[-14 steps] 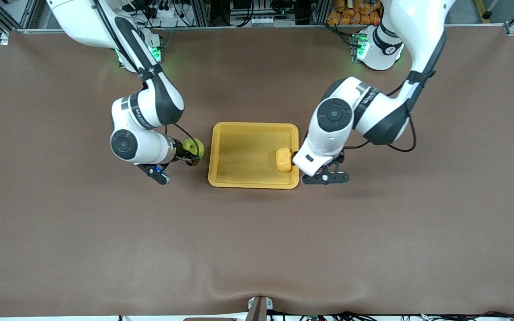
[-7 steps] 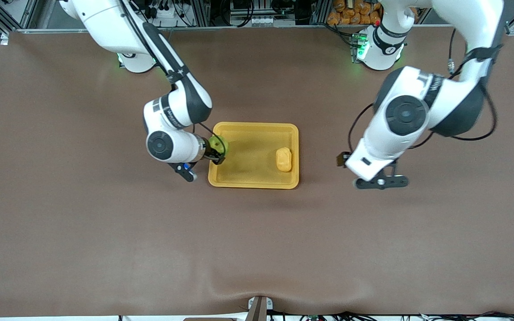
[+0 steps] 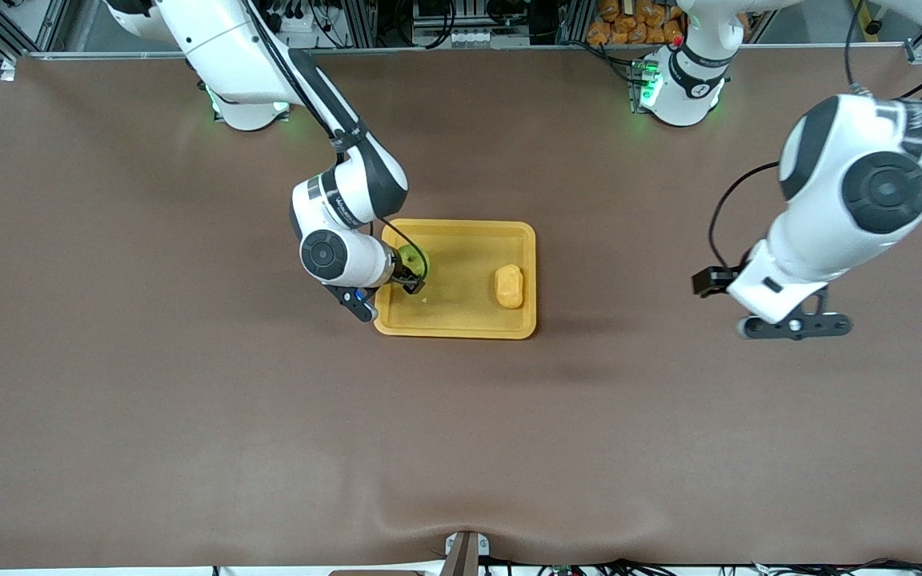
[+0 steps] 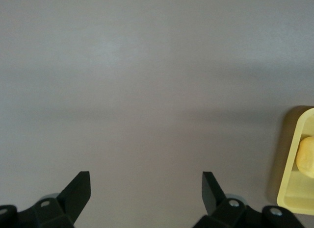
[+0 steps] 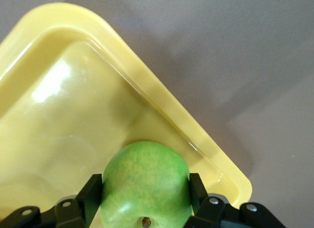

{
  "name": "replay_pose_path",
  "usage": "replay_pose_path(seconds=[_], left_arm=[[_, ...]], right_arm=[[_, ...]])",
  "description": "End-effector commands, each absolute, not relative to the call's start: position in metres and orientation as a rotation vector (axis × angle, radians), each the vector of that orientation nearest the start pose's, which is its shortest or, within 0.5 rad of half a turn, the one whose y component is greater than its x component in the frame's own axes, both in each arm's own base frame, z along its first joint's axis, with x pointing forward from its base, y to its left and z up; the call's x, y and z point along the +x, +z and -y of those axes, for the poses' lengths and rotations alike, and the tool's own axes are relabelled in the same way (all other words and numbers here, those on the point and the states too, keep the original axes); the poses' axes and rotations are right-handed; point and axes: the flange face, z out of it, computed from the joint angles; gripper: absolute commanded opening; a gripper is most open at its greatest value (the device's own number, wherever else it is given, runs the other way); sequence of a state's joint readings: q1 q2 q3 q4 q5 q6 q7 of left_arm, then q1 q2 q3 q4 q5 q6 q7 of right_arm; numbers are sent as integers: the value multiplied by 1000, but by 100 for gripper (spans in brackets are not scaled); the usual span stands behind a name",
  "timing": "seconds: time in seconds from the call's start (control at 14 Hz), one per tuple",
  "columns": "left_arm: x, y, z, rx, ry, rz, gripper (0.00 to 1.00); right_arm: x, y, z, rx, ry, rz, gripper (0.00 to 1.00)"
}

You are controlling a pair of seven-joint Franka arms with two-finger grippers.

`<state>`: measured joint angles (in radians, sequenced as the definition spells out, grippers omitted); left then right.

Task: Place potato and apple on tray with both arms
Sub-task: 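Carry the apple over the tray while the left gripper withdraws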

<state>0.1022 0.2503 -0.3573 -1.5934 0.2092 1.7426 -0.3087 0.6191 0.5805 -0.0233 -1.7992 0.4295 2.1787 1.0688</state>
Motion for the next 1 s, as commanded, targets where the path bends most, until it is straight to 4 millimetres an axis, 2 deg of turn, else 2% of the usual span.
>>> replay_pose_path(seconds=[0.0, 0.07, 0.14, 0.36, 0.57, 0.79, 0.93], left_arm=[[606, 527, 102, -3006, 96, 21, 100], [605, 534, 93, -3025, 117, 14, 100], [602, 553, 83, -3046, 89, 39, 100], [599, 581, 59, -3064, 49, 59, 100], [588, 602, 52, -3053, 33, 63, 100], [577, 617, 50, -3041, 29, 77, 100], [571, 628, 53, -3038, 4, 74, 100]], right_arm=[[518, 209, -379, -2790, 547, -1132, 31], [519, 203, -378, -2791, 546, -1136, 64], [518, 200, -378, -2792, 549, -1149, 100], [521, 208, -379, -2792, 540, -1164, 100], [527, 218, -376, -2792, 562, -1160, 100], [536, 240, -375, -2803, 636, -1147, 100], [552, 264, -361, -2802, 665, -1150, 100]])
